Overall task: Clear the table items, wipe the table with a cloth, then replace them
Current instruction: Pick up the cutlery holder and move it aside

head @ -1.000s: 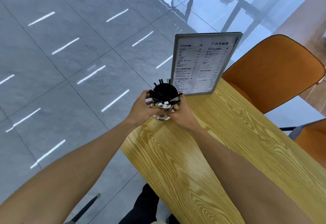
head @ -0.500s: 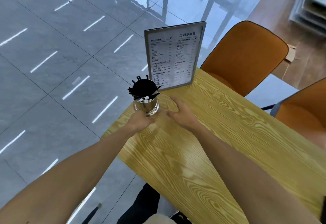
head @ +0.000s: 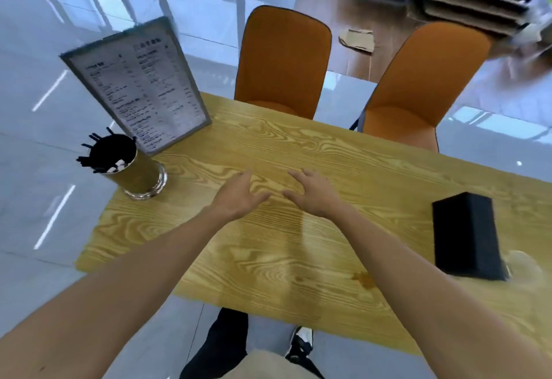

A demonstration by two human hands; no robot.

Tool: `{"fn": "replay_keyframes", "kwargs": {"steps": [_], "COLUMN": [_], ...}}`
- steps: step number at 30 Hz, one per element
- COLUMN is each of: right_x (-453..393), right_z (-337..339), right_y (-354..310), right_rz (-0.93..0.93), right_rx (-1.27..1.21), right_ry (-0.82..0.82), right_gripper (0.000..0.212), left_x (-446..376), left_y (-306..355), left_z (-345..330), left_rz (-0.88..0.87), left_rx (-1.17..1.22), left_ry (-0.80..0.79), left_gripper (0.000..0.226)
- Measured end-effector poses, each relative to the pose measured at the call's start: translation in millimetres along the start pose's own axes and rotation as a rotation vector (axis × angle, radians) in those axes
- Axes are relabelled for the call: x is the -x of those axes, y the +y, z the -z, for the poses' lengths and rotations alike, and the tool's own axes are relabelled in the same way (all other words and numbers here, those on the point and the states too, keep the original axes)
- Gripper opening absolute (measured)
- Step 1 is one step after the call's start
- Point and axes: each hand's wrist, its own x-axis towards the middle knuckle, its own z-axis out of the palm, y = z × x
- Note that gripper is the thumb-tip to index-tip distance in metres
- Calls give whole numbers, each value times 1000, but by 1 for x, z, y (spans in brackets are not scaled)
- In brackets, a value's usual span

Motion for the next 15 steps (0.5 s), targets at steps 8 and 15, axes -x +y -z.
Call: {"fn": "replay_keyframes", "kwargs": {"steps": [8, 15], "right_x": [104, 194], "right_z": [-1, -20], "right_y": [125, 209], "right_rz": [-189, -340], "right_rx": [9, -104], "right_ry": [63, 159], "right_gripper": [69, 69], "left_x": [17, 47], "left_y": [106, 177], "left_z": [-87, -172], "left_rz": [-199, -389], "left_rx": [-223, -301], "left_ry": [-92, -196], "left_gripper": [90, 85]}}
